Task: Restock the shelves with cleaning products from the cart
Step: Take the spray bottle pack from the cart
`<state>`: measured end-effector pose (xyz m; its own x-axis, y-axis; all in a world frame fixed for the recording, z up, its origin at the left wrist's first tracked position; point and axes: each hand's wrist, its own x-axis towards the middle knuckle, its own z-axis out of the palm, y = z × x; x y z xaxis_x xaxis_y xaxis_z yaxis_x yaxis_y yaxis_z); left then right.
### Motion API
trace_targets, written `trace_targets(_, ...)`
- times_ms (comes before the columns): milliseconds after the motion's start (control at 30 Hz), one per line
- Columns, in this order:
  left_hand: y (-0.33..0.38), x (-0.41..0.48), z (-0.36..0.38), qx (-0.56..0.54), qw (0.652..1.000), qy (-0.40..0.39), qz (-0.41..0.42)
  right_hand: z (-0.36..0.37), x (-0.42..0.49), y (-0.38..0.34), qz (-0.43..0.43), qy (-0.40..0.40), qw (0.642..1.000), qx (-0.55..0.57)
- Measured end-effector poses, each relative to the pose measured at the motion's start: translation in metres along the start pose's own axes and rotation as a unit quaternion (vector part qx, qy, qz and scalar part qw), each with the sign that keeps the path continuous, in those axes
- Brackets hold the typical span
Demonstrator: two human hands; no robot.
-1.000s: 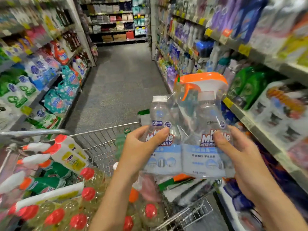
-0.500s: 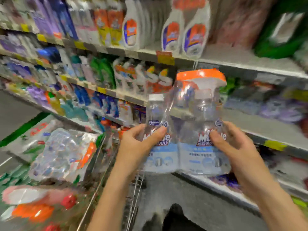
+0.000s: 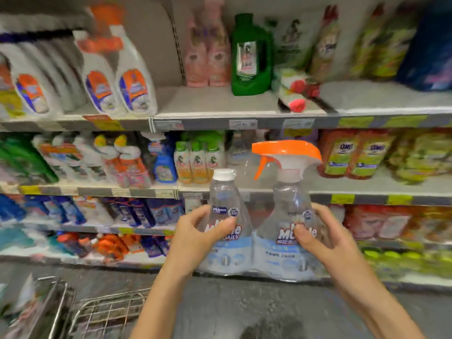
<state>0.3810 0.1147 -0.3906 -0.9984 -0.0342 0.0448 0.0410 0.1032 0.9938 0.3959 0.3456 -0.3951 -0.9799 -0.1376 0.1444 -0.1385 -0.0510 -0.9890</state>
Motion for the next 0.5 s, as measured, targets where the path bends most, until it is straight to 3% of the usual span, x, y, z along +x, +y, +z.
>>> trace_targets(267, -0.032, 0.067, 0.052, 0.062, 0.997, 0.051, 0.005, -0.057, 0.074, 0.04, 0.046, -0.038, 0.998, -0.01)
trace_targets(500, -0.086, 0.159, 0.05, 0.072, 0.997, 0.024, -0.012, -0.058, 0.152, 0.121, 0.075, 0.015, 0.997, -0.002)
